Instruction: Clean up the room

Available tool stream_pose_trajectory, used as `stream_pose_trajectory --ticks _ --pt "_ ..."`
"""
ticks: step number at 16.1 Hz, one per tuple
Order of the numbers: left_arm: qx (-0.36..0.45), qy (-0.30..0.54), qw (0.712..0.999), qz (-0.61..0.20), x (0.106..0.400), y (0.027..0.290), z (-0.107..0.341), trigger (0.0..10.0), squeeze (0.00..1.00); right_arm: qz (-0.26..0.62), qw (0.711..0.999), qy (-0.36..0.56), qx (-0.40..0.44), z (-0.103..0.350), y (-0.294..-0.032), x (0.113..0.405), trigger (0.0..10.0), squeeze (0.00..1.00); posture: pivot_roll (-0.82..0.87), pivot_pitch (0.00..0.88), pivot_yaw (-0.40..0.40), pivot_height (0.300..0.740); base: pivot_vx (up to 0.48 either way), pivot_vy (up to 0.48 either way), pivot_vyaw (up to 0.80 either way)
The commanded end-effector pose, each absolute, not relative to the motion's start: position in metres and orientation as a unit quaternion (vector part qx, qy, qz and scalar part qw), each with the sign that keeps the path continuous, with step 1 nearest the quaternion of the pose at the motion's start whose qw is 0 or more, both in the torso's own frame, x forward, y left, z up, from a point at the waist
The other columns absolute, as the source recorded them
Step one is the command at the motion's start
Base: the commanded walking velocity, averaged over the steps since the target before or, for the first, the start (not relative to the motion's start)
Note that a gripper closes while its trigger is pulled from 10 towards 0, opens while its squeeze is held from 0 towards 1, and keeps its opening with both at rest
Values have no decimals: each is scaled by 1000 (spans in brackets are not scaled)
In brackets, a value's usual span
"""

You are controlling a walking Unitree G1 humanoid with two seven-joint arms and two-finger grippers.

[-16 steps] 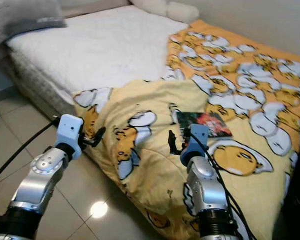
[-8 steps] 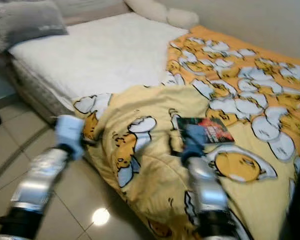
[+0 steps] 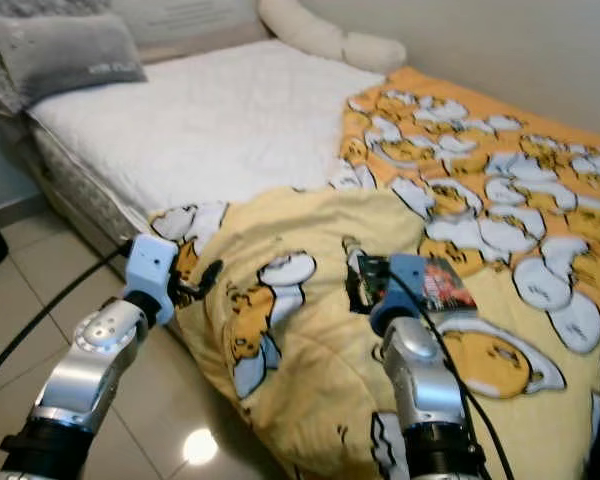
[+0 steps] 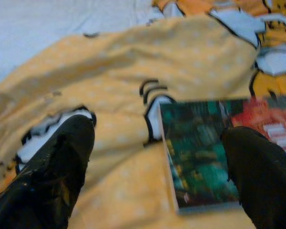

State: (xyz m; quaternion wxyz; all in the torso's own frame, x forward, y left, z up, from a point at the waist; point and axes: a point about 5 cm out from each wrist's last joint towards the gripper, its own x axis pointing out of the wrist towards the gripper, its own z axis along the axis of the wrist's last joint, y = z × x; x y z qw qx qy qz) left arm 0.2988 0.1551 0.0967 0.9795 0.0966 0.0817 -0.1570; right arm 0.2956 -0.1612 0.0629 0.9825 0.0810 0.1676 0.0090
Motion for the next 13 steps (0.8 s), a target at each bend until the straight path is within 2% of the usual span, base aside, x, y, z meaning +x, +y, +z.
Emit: stream_pose_trajectory --ticks 1,2,13 --pt "106 77 981 -141 301 164 102 10000 0 17 983 164 85 67 -153 299 10000 0 -25 0 -53 740 0 0 0" --pt "106 77 981 -140 301 164 102 10000 0 16 982 166 87 67 -153 299 10000 0 -26 0 -53 740 0 0 0" --pt "111 76 979 -151 302 164 103 10000 0 -8 982 161 100 69 -156 301 10000 0 -27 0 -56 740 0 0 -780"
